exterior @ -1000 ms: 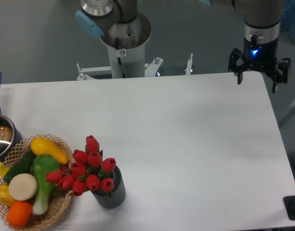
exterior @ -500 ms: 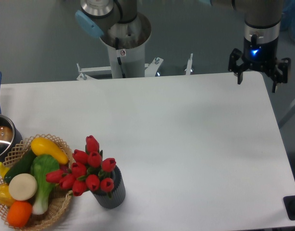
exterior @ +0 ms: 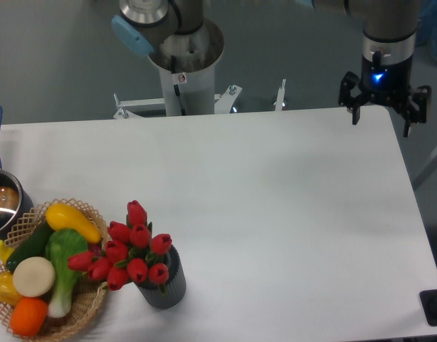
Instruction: Insert the flowers into the vase
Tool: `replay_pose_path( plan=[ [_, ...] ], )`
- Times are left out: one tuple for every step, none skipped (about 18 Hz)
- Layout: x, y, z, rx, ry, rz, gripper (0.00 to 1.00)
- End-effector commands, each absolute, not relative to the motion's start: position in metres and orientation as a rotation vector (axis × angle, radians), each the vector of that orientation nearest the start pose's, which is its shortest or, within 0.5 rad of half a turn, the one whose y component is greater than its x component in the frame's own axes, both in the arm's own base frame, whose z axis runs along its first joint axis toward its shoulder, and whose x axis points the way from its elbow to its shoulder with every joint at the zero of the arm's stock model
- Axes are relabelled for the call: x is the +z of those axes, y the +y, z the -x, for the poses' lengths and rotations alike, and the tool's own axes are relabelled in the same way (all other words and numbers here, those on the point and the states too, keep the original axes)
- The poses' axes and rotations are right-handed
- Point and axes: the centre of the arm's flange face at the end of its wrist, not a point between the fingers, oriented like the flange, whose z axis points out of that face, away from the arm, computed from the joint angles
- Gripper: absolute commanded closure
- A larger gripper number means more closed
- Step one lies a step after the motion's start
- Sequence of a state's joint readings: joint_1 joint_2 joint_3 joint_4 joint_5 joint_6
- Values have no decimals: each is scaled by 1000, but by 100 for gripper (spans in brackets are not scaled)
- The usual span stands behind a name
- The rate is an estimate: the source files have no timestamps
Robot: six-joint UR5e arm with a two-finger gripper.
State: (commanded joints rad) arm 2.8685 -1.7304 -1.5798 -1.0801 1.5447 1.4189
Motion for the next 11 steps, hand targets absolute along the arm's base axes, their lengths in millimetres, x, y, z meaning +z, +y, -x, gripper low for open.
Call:
replay_pose_path(
  plan=[
    [454, 286, 522, 501, 184, 2997, 0],
    [454, 285, 522, 508, 182, 2996, 0],
    [454, 287, 520, 508, 186, 2995, 0],
    [453, 288, 518, 509, 188, 2998, 0],
    [451, 287, 517, 502, 187, 2994, 0],
    [448, 285, 517, 507, 182, 2994, 0],
    [449, 285, 518, 519, 180, 2987, 0],
    [450, 285, 519, 530, 180, 2984, 0],
    [452, 286, 518, 538, 178, 2980, 0],
    [451, 286, 518, 533, 171, 2981, 0],
    [450, 286, 517, 531, 173, 2981, 0]
  ],
)
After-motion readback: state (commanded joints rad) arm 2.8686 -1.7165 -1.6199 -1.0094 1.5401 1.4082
